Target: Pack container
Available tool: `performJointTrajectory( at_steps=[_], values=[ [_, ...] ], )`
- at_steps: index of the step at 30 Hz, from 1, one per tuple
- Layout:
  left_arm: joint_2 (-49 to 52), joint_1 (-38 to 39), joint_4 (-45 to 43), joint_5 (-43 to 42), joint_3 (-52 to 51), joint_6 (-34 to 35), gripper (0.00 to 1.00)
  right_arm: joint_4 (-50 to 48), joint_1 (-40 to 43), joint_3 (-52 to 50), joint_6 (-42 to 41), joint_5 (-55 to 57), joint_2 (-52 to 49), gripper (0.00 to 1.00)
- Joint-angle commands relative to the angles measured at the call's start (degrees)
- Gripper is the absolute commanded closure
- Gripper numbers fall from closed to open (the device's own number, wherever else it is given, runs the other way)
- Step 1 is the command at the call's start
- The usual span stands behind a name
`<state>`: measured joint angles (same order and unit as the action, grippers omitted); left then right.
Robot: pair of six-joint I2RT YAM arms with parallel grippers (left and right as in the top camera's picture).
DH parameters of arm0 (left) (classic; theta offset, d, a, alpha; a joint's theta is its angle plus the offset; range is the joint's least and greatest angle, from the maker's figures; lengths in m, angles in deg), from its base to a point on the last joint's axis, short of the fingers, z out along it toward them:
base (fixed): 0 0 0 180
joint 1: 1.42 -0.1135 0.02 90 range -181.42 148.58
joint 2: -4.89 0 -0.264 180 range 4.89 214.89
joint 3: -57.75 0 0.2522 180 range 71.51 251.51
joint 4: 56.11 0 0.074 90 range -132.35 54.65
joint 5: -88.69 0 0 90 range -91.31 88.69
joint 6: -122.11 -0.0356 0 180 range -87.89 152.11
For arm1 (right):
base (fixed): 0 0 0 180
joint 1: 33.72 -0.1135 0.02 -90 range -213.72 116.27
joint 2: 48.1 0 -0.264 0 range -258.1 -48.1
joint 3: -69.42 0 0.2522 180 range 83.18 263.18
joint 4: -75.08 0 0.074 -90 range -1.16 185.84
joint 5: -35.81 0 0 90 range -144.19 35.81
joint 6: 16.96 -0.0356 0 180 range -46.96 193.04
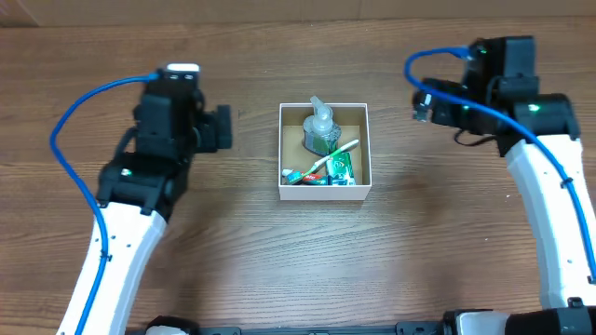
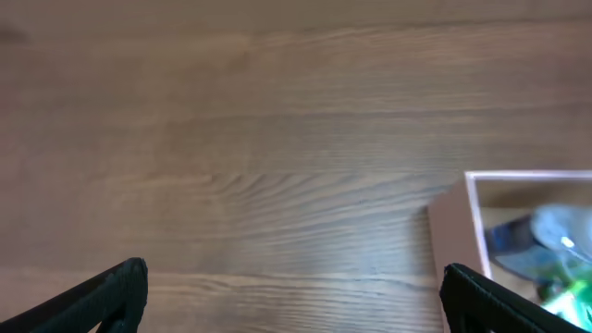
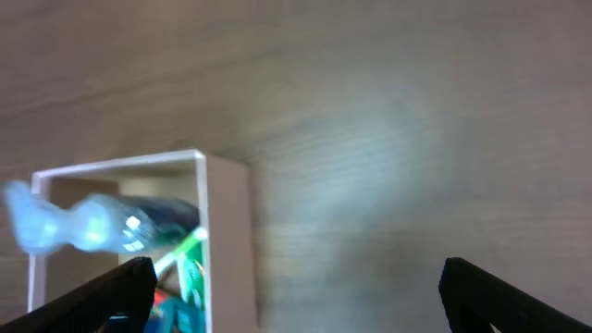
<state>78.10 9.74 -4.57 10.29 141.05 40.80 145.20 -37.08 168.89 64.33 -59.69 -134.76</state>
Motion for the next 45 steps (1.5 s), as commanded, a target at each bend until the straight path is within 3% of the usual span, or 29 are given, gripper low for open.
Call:
performJointTrajectory(
  at_steps=[1, 5, 8, 14, 17, 21, 27, 34, 45],
  values=[
    [0.61, -3.32, -0.17, -2.67, 0.15, 8.59, 0.0, -4.44, -2.6, 0.15, 1.66, 1.77, -0.26, 0.0],
    [0.26, -3.52, -0.57, -1.05, 0.17, 4.61, 0.0, -6.21, -2.58, 0.28, 4.42, 1.99, 0.22, 0.0],
    [-1.46, -4.81, 2.27, -2.89, 0.17, 10.01, 0.0, -4.22, -2.51, 0.17, 1.46, 2.03, 2.75, 0.0],
    [-13.14, -4.7, 12.44, -3.76, -0.15, 9.49, 0.0, 0.26, -2.47, -0.44, 0.09, 6.29, 14.88, 0.0],
    [-23.12, -3.93, 13.31, -4.85, -3.69, 6.03, 0.0, -0.92, -2.47, -7.02, -1.14, 6.95, 23.39, 0.0],
    [-38.42, -3.23, 12.2, -4.81, -12.35, 5.68, 0.0, -6.67, -2.47, -23.58, -3.63, 6.97, 37.31, 0.0],
    [-47.21, -3.23, 12.96, -4.9, -21.29, 6.75, 0.0, -6.93, -2.47, -39.98, -3.61, 6.64, 53.02, 0.0],
    [-46.53, -3.26, 18.18, -5.25, -22.69, 6.73, 0.0, 1.2, -2.47, -41.46, -3.56, 5.44, 53.48, 0.0],
    [-46.53, -3.26, 22.43, -5.25, -22.69, 6.73, 0.0, 1.49, -2.47, -41.46, -3.56, 5.44, 54.01, 0.0]
  ],
)
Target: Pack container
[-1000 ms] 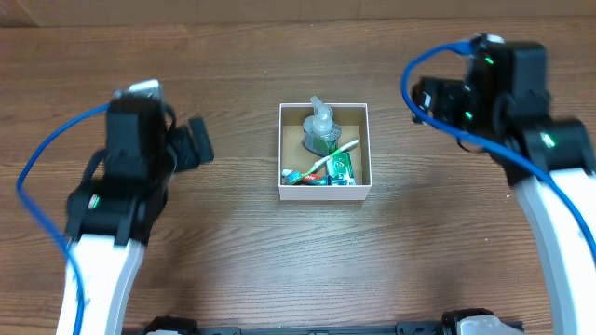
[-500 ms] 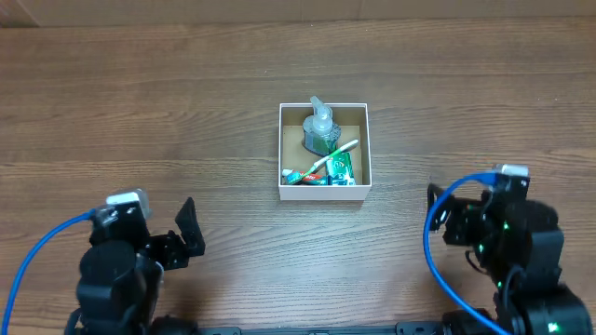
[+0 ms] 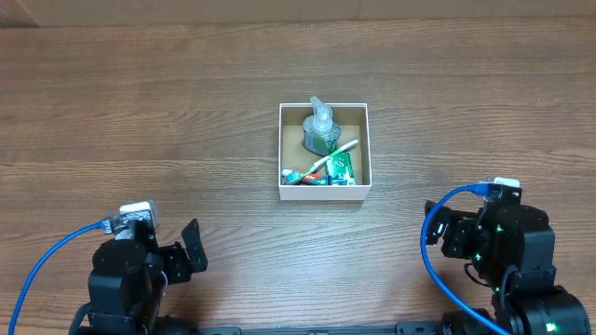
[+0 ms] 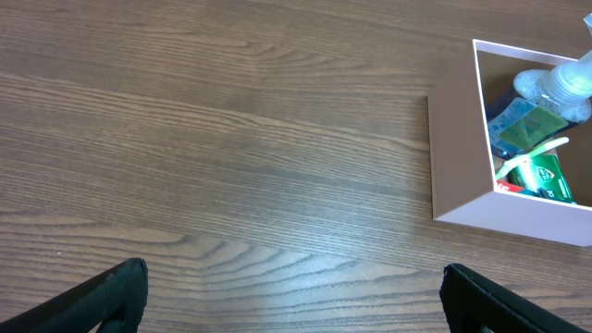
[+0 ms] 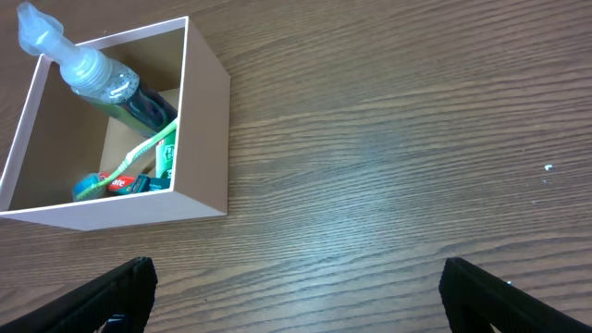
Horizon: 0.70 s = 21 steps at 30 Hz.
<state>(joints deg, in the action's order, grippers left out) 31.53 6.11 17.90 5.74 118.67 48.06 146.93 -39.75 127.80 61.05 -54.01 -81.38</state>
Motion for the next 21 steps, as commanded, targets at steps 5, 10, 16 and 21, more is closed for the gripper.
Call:
performJointTrajectory(
  at_steps=[5, 10, 16, 21],
  values=[
    [0.02, 0.39, -0.04, -0.7, -0.31, -0.52, 0.0, -1.29, 1.75, -1.7, -0.02, 0.83, 6.64, 0.0],
    [0.04, 0.39, -0.04, -0.7, -0.31, -0.52, 0.0, -11.04, 2.78, -14.23, 0.44, 0.87, 18.78, 0.0],
    [0.02, 0.37, -0.04, -0.7, -0.31, -0.52, 0.0, -29.44, 2.78, -29.27, 1.77, 1.18, 33.27, 0.0],
    [0.02, 0.39, -0.04, -0.7, -0.31, -0.52, 0.0, -50.53, 2.78, -38.05, 5.03, 1.25, 33.11, 0.0]
  ],
)
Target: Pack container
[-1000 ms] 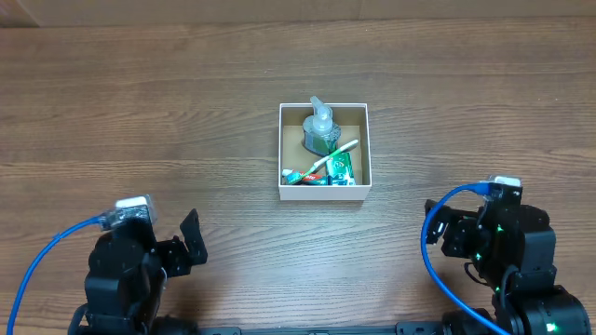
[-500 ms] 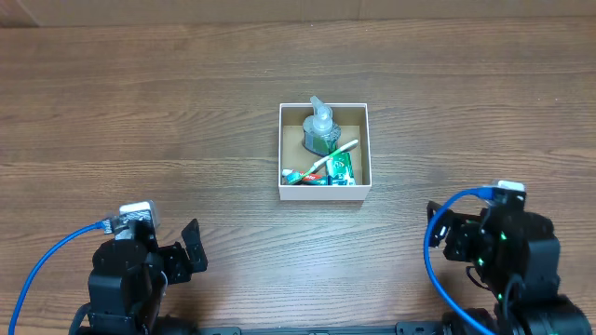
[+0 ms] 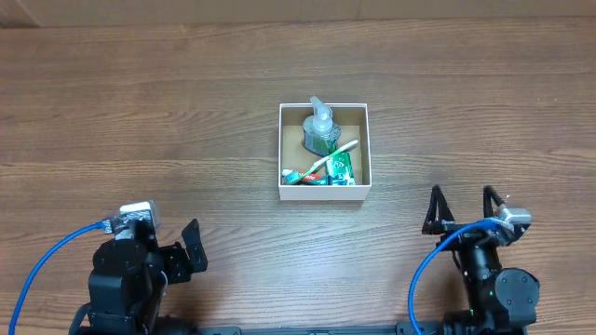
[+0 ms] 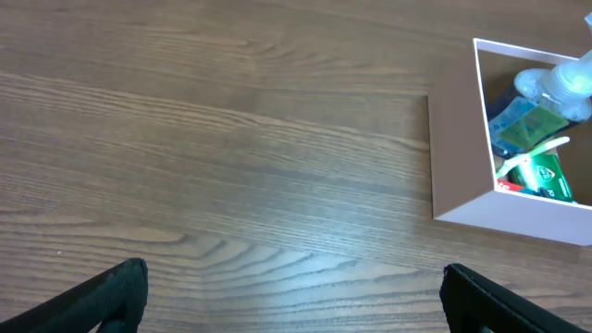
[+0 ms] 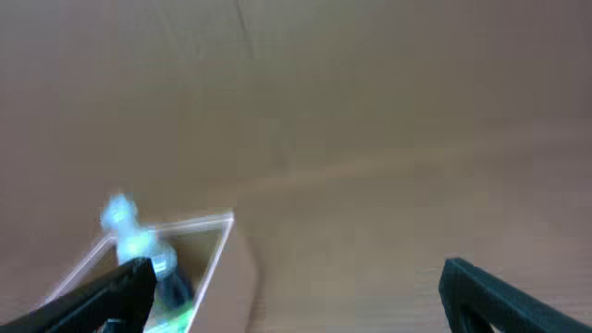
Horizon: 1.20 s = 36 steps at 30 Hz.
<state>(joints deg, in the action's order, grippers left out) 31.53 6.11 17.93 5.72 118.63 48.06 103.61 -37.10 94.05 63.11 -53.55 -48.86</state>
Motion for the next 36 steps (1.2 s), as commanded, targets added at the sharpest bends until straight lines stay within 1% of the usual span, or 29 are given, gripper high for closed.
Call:
performJointTrajectory(
  at_steps=[1, 3, 4, 6, 32, 36],
  values=[
    [0.02, 0.39, -0.07, -0.68, -0.26, -0.52, 0.0, -12.55, 0.13, -7.15, 4.52, 0.81, 0.59, 0.0],
    [0.02, 0.37, -0.07, -0.68, -0.26, -0.52, 0.0, -16.85, 0.13, -10.4, 5.92, 0.76, 0.59, 0.0],
    [0.04, 0.37, -0.07, -0.68, -0.26, -0.52, 0.0, -13.18, 0.13, -10.38, 5.77, 0.57, 0.59, 0.0],
    [0.04, 0.37, -0.07, -0.68, -0.26, -0.52, 0.0, -9.97, 0.22, -10.4, 5.77, 0.59, 0.59, 0.0],
    [-0.22, 0.46, 0.11, -0.68, -0.35, -0.55, 0.0, -9.94, 0.13, -10.4, 5.66, 0.15, 0.59, 0.0],
    [-3.21, 0.24, -0.17, -0.63, -3.67, -0.83, 0.0, -9.94, 0.13, -10.4, 5.66, 0.15, 0.59, 0.0]
  ],
)
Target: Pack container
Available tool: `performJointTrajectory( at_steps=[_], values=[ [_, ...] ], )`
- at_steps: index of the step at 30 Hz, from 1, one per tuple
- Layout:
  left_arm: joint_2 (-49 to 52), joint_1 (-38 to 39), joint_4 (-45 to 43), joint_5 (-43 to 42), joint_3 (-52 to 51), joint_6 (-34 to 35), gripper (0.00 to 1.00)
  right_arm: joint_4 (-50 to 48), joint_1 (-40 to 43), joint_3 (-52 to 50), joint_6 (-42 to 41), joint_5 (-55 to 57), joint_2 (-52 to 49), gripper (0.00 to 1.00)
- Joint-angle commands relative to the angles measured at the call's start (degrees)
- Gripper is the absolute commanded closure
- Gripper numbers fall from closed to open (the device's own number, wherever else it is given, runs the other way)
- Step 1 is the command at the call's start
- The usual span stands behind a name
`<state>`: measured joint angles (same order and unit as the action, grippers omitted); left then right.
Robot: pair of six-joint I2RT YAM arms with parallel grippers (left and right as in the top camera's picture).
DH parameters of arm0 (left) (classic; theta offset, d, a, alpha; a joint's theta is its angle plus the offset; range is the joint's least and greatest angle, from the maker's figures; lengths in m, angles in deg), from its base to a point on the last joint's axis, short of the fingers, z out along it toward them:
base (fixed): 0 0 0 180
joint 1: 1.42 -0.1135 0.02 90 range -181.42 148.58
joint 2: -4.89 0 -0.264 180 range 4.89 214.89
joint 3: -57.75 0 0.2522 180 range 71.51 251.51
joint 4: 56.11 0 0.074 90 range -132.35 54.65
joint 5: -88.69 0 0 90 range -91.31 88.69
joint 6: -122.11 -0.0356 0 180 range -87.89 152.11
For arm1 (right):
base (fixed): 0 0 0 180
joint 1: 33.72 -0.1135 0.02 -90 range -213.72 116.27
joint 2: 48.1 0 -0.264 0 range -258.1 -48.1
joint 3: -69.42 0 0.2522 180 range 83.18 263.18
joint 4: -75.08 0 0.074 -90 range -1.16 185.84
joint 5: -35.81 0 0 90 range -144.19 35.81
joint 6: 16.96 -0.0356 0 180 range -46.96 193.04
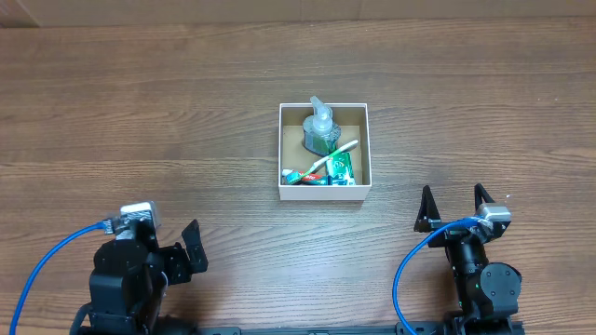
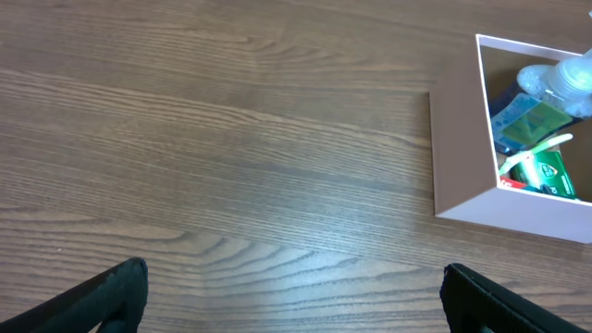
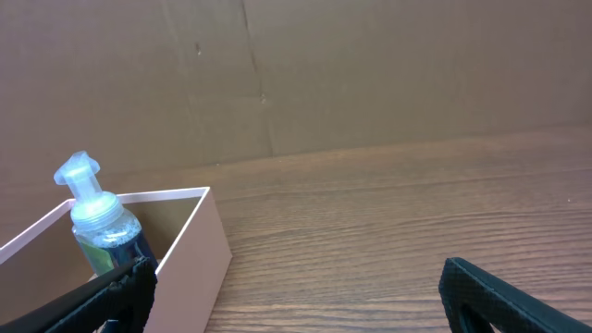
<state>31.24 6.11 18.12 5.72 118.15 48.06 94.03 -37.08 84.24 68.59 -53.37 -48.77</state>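
The white open box [image 1: 324, 193] stands mid-table. Inside it are a clear pump bottle [image 1: 321, 126], a green tube [image 1: 341, 168] and a toothbrush. In the left wrist view the box [image 2: 458, 176] lies at the right edge, in the right wrist view the box [image 3: 199, 254] is at lower left with the pump bottle [image 3: 92, 217] sticking up. My left gripper [image 1: 189, 249] is folded back at the near left, open and empty, its fingertips [image 2: 116, 291] wide apart. My right gripper [image 1: 453, 207] sits at the near right, also open and empty, pointing level towards the box.
The bare wooden table [image 1: 140, 112] spreads round the box on all sides. A brown cardboard wall [image 3: 370, 74] rises behind the far edge. Blue cables [image 1: 410, 270] loop off both arm bases near the front edge.
My right arm has settled a little lower and to the left at the near edge, and its view is now sharp and level across the table. The left arm and the box are unchanged.
Both arms were reached out, open, one on each side of the box. Then both were drawn back to the near edge, looking down at the table. The right wrist then pointed up towards the back wall and now rests there, with the box's contents unchanged.
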Motion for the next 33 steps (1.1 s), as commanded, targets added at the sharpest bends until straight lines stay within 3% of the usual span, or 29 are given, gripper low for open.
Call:
performJointTrajectory(
  at_steps=[1, 4, 8, 14, 17, 22, 33],
  values=[
    [-4.39, 0.22, -1.27, -0.48, -5.05, -1.46, 0.0, -0.37, 0.11, -0.59, 0.17, -0.02, 0.5, 0.0],
    [-11.15, -0.07, -8.41, -0.7, -14.58, -3.65, 0.0, -0.37, 0.11, -0.59, 0.17, -0.02, 0.5, 0.0],
    [-21.09, -1.68, -25.11, -4.35, -28.15, -10.05, 0.0, -0.37, 0.11, -0.59, 0.17, -0.02, 0.5, 0.0],
    [-26.18, -4.85, -54.51, -11.63, -41.29, -22.05, 0.0, -0.37, 0.11, -0.59, 0.17, -0.02, 0.5, 0.0],
    [-26.16, -5.01, -65.72, -12.68, -46.53, -23.65, 0.0, -0.37, 0.11, -0.59, 0.17, -0.02, 0.5, 0.0],
    [-26.14, -4.98, -56.19, -12.44, -46.36, -23.45, 0.0, -0.37, 0.11, -0.59, 0.17, 0.0, 0.5, 0.0],
    [-25.99, -4.98, -56.5, -12.41, -46.36, -23.47, 0.0, -0.37, 0.11, -0.59, 0.17, -0.02, 0.5, 0.0]
  ],
)
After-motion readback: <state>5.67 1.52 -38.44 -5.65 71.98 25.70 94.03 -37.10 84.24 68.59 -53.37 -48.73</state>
